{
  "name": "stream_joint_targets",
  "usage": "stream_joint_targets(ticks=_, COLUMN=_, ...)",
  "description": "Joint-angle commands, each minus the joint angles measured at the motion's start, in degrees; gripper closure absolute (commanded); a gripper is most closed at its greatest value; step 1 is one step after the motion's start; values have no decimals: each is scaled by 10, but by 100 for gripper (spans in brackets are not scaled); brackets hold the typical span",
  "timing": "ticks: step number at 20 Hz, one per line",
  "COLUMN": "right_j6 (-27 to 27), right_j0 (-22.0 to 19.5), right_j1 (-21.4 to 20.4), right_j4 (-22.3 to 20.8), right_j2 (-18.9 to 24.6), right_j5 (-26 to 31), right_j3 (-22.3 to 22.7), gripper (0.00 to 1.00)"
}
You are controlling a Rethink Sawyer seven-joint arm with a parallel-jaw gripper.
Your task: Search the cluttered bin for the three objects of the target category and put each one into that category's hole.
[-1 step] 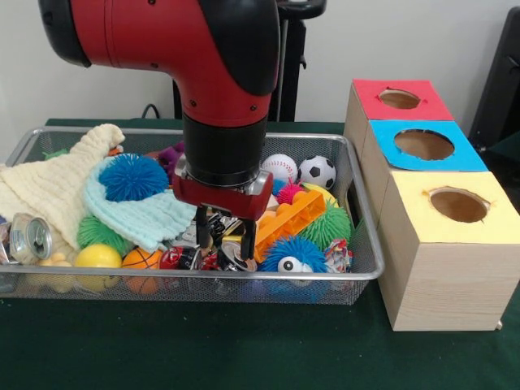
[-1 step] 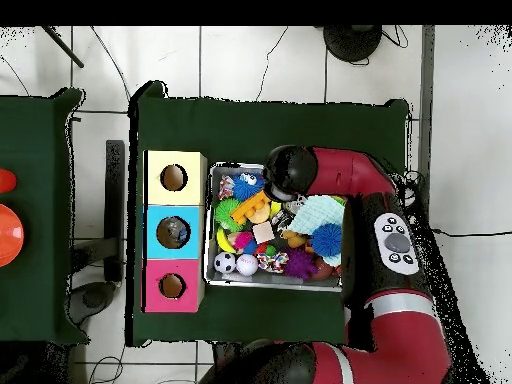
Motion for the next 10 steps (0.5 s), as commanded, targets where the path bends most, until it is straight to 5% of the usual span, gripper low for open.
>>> stream_joint_targets(ticks=1, right_j6=2, right_j0=-8, right_j1=14, right_j4=6, right_j2=1, right_j5=55, right_j3=-13, gripper=0)
stream_joint_targets(ticks=10, right_j6=-2, right_j0=-11, right_j1=-22, right_j4=3, right_j2=-2, right_j5=39, right_j3=46, gripper=0)
